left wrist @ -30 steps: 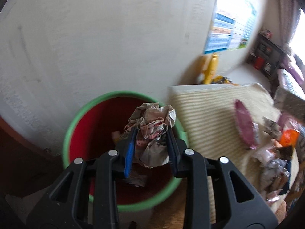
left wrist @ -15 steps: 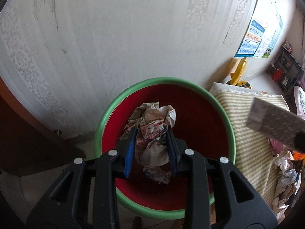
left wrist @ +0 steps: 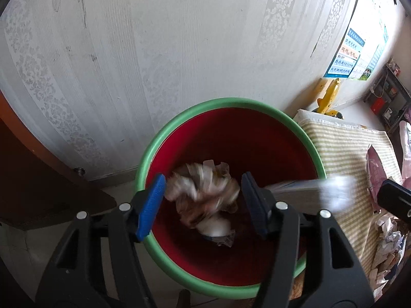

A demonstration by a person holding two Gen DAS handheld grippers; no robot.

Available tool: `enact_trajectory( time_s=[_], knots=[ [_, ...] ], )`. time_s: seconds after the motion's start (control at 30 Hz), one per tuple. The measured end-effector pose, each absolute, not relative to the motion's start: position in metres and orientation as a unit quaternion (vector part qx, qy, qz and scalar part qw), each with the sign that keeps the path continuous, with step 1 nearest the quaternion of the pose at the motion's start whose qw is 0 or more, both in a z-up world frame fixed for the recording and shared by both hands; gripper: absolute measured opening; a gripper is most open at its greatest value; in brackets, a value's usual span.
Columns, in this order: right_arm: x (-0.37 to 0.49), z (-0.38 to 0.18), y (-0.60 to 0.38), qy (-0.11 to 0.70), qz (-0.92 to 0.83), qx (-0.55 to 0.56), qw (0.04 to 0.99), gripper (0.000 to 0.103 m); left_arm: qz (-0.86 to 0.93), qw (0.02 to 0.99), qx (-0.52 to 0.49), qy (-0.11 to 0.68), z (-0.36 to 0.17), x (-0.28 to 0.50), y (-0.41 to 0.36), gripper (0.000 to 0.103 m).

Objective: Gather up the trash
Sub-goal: 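Open both tools over the red bucket to drop paper ball and carton, then move the left tool back to the table and grasp the pink snack bag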

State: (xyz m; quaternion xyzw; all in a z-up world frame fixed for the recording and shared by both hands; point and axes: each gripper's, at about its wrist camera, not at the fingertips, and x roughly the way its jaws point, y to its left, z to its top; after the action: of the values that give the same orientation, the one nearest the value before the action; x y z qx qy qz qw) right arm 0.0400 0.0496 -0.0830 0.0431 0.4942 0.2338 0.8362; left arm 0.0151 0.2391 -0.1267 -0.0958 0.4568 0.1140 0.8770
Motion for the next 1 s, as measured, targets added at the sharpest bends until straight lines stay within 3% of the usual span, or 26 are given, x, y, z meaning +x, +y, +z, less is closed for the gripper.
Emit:
enact_trajectory(
  time_s=[0.5, 1.0],
  knots=[
    [0.008, -0.068, -0.015, 0.477, 0.172, 0.068, 0.859, 0.063, 0.086, 0.88, -0.075, 0.462, -0.122, 0.015, 0.215, 0.063],
    [-0.054, -0.074, -0.146, 0.458, 0.056, 0.138, 0.876, 0.064, 0.004, 0.891, -0.007, 0.454, -0.091, 0.004, 0.119, 0.067]
  ],
)
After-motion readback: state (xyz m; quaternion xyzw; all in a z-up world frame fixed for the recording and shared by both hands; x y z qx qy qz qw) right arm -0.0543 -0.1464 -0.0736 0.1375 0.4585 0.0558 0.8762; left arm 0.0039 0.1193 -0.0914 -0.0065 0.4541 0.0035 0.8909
